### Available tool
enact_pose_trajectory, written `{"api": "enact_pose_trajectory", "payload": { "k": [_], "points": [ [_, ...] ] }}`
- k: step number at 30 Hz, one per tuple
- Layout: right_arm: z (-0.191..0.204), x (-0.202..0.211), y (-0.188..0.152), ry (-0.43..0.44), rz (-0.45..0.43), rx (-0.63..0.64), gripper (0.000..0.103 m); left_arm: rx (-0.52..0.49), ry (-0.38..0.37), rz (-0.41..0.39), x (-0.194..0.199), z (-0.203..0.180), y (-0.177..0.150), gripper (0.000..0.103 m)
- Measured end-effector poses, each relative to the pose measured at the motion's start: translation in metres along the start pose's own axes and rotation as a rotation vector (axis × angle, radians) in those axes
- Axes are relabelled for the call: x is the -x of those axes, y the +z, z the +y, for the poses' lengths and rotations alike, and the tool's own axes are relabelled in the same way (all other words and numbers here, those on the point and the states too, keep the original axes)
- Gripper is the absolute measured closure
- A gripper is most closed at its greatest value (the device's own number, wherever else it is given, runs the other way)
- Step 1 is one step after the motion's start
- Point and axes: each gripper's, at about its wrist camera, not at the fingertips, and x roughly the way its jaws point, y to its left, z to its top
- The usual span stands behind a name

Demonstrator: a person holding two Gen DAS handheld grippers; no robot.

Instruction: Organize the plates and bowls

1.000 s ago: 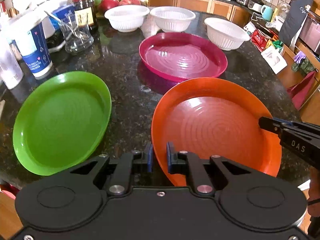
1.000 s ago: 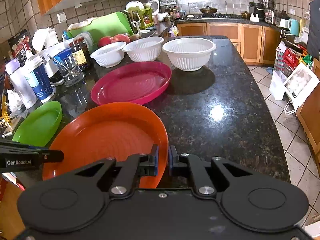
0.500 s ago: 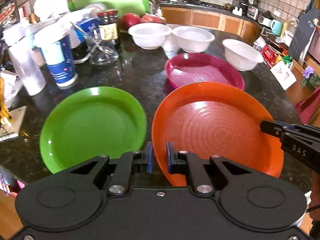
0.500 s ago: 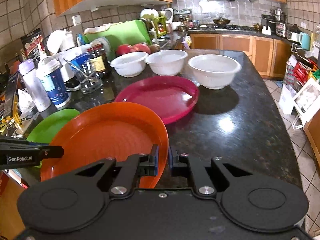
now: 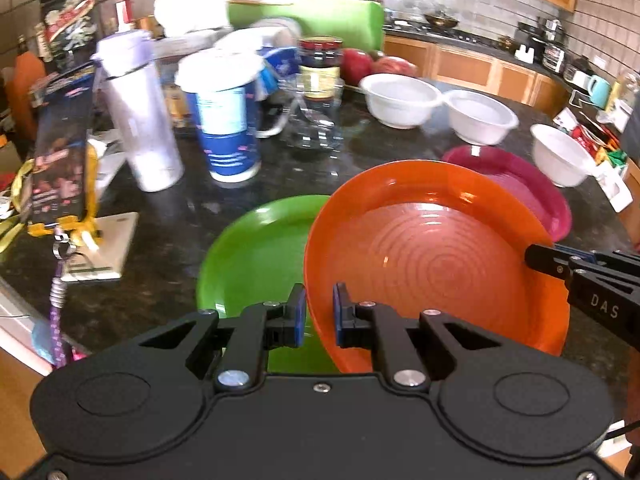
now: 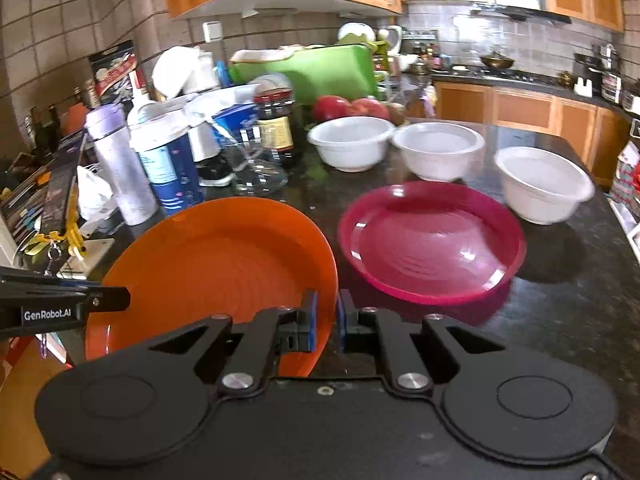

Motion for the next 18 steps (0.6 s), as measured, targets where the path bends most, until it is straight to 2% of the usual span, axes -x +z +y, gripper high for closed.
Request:
{"api": "enact_pose_trajectory", "payload": {
  "k": [9,18],
  "points": [
    [0.047,-0.031,0.009,0.011,0.018,0.016,0.091,0.001,0.022,0.006,-0.011,0.047,0.005,0.085],
    [0.067,-0.049,0.006,-0.034,0.053,0.002,0.090,-0.046,-0.019,0.036,-0.028,0.069,0.007,0.085]
  ]
}}
